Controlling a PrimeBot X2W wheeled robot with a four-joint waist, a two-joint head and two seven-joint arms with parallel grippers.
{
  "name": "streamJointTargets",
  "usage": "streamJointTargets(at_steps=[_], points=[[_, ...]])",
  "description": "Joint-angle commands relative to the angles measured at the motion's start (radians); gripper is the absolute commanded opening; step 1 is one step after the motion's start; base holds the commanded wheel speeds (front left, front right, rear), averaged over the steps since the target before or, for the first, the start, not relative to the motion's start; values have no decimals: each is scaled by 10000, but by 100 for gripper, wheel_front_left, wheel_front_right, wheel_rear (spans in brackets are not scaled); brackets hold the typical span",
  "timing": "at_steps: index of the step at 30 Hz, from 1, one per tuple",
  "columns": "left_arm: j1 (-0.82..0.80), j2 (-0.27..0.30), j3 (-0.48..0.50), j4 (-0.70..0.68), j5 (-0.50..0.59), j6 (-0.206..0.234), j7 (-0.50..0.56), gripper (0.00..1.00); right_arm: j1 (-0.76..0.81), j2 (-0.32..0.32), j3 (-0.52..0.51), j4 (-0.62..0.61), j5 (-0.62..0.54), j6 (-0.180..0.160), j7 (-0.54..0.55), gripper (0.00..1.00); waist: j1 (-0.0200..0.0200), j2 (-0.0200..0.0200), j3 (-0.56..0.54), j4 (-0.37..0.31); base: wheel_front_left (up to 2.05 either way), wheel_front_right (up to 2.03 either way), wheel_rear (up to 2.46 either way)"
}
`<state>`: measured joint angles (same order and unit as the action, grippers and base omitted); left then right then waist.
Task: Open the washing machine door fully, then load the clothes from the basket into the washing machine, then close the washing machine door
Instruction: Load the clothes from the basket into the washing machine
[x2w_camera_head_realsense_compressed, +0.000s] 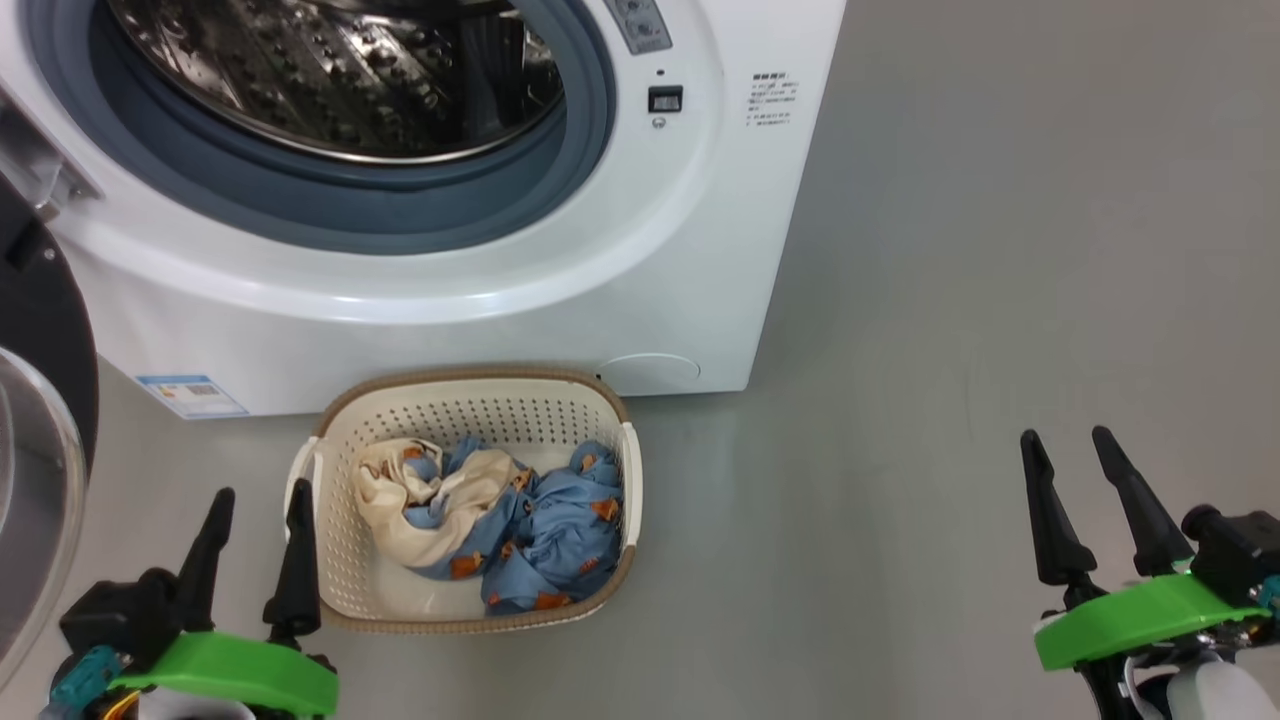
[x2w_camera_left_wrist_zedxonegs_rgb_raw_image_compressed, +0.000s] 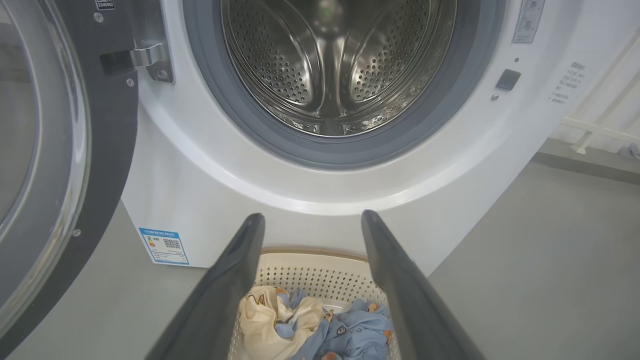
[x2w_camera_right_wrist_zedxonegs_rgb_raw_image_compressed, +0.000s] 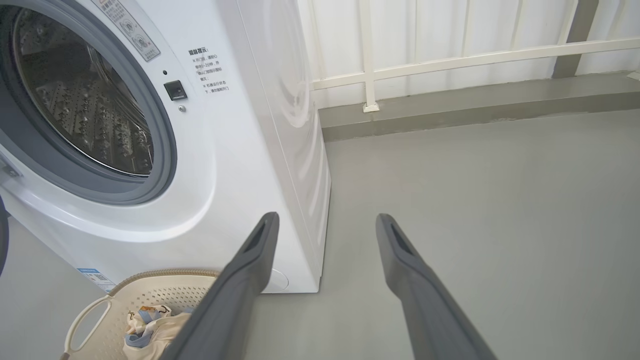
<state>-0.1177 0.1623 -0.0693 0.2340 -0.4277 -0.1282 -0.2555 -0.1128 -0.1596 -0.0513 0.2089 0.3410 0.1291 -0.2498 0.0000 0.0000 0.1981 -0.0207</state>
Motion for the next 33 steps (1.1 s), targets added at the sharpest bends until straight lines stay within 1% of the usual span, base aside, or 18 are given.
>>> streamJointTargets(at_steps=[1,6,12,20,21,22,33], points=[[-507,128,307,-29,62,-25,-63,100,-383,-31,215,-304,-136,16,-120,100,0,0,304,18,0,0,0],[-828,2,23,587,172,-25,-63,100,-632,111,263,-343,-168,16,-120,100,0,0,886,-17,0,0,0],[-1473,44,-197,1537,253,-25,-63,100,-1044,303,386,-409,-228,16,-120,100,0,0,1740,-139,0,0,0],[-2570,325,-562,2906,309,-25,-63,100,-1654,481,516,-493,-265,16,-120,100,0,0,2870,-333,0,0,0],[-2570,325,-562,2906,309,-25,-63,100,-1654,481,516,-493,-265,16,-120,100,0,0,2870,-333,0,0,0],[-2934,391,-671,3290,298,-25,-63,100,-1806,512,563,-507,-282,16,-120,100,0,0,3171,-357,0,0,0],[-5130,900,-1277,5780,146,-25,-63,100,-2748,745,793,-679,-349,16,-120,100,0,0,4791,-633,0,0,0]])
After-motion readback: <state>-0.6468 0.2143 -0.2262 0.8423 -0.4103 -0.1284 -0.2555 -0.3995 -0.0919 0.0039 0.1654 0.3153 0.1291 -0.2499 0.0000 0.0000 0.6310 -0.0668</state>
